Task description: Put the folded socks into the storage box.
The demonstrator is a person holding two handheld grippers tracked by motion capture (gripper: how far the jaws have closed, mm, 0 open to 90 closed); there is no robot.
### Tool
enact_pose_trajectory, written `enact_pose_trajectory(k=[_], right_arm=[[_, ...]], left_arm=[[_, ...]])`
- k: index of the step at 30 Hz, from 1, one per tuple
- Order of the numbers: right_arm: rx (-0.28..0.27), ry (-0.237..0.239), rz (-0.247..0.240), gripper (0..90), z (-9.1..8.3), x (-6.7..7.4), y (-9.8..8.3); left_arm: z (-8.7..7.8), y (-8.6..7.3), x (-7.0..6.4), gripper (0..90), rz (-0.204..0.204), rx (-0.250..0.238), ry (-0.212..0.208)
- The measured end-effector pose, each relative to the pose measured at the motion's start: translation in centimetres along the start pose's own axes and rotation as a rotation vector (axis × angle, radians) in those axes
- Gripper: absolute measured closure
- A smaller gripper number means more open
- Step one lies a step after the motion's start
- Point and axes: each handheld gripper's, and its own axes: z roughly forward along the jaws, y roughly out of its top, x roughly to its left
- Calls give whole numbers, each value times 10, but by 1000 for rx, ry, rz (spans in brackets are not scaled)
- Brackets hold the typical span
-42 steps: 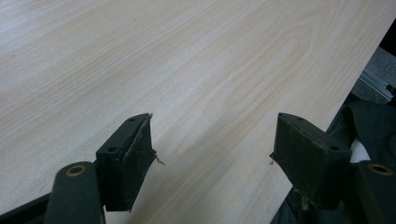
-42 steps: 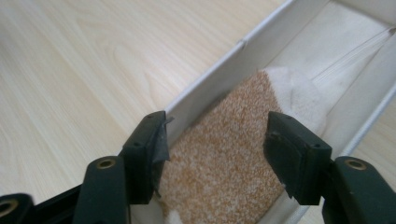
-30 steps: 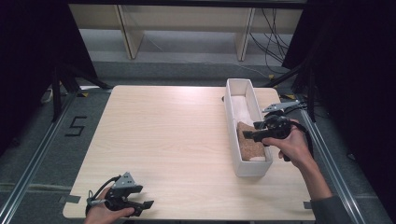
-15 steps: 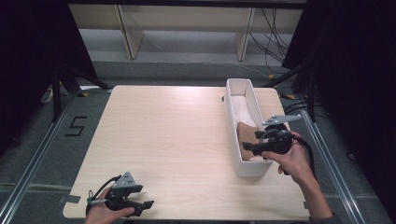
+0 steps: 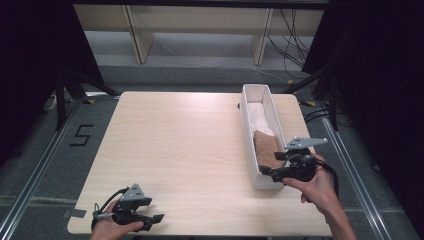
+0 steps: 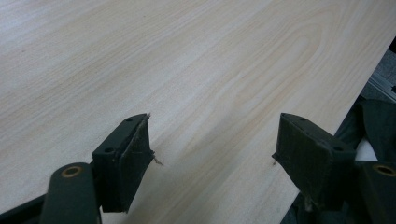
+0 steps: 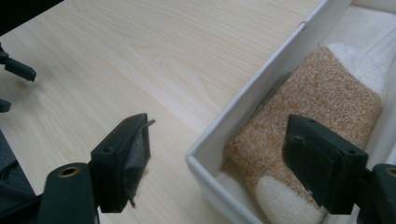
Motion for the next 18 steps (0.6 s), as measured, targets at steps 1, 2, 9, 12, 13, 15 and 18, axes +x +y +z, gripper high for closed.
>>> enact_pose_trajectory(k=[1,2,9,12,13,15,18], right_arm=[[11,13,28,233,0,4,-1],[17,17,12,227,0,4,-2],[18,26,-1,225,-2,20,-10],[37,34,16,225,-3,25,-16],[24,25,-23,225,-3,24,-18],[27,36,1,225,-3,28,-22],[39,39,13,224,-5,31,-27]], left_arm=[[-1,0,0,256,6,1,-1],[-1,0,0,256,2,-4,0],[-1,0,-2,256,7,-8,4],[-1,0,-2,257,11,-4,2],[-1,0,-2,257,10,-3,2],[-1,0,0,257,14,4,1],[-1,-1,1,256,1,-4,8]])
